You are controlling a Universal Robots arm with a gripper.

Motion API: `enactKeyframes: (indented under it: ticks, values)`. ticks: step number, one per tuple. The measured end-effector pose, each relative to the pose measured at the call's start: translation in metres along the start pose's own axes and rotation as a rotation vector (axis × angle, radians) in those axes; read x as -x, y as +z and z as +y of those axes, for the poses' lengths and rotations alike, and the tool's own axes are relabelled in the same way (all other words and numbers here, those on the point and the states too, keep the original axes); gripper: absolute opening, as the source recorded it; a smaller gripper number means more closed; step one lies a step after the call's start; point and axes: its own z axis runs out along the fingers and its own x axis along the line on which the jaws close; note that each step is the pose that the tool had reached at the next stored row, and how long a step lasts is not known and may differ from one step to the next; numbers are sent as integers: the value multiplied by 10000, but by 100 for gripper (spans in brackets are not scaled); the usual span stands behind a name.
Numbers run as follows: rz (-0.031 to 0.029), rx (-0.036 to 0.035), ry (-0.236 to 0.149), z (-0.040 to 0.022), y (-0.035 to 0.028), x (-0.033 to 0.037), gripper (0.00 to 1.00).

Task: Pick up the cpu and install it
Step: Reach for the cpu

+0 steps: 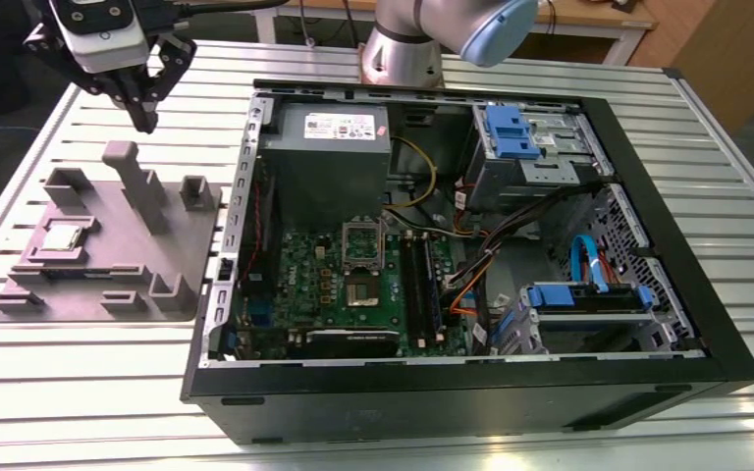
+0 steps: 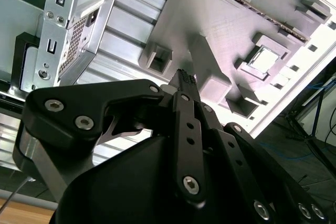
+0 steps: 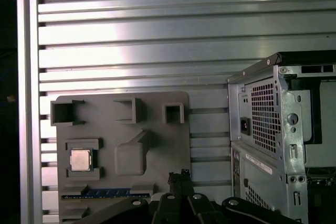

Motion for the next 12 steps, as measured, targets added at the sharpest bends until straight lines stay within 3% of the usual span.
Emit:
enactKeyframes:
  ticks: [12]
  values:
    - [-1, 1, 1, -1, 2, -20, 10]
